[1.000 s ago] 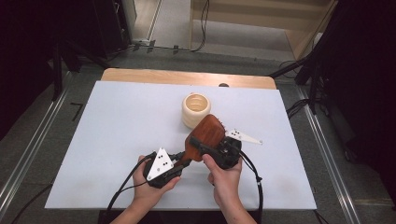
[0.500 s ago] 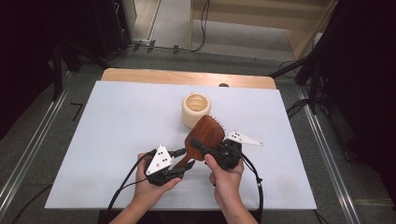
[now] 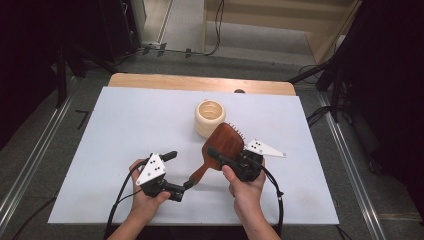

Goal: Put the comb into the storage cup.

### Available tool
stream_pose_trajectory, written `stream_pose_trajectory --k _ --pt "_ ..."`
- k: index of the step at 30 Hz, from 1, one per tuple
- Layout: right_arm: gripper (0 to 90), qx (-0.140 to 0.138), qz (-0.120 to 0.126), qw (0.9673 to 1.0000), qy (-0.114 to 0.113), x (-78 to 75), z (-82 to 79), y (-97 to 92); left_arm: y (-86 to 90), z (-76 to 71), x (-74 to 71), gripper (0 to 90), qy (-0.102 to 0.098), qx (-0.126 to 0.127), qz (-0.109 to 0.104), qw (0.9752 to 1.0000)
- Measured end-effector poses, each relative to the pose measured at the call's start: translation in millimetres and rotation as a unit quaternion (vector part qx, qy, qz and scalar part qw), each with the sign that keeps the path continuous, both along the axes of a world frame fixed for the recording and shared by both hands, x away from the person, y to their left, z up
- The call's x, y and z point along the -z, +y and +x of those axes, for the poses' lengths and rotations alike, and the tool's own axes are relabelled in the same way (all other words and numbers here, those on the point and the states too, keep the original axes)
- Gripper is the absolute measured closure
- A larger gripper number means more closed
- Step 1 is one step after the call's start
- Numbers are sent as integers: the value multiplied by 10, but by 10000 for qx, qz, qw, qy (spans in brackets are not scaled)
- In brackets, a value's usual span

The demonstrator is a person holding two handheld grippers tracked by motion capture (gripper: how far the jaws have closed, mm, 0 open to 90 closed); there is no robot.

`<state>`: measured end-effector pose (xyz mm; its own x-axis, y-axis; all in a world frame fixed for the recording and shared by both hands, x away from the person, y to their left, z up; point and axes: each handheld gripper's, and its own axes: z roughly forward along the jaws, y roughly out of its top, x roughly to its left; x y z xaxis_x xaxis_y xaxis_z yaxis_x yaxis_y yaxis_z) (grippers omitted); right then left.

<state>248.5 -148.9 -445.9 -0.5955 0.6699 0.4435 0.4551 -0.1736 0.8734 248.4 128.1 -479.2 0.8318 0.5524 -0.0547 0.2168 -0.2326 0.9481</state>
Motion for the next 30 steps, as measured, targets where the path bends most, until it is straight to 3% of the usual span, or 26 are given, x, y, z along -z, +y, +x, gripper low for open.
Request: stream_pose_trajectory --k 10,18,30 --pt "508 -122 -73 9997 -184 -85 19 10 350 3 -39 0 -51 -344 -161 9993" --pt "507 -205 -197 9991 -330 -116 57 -14 638 -20 -19 0 -110 -648 -123 9978" --pt "507 -151 -302 9989 -324 -146 122 -80 996 -23 -15 0 -152 -1029 -179 9944"
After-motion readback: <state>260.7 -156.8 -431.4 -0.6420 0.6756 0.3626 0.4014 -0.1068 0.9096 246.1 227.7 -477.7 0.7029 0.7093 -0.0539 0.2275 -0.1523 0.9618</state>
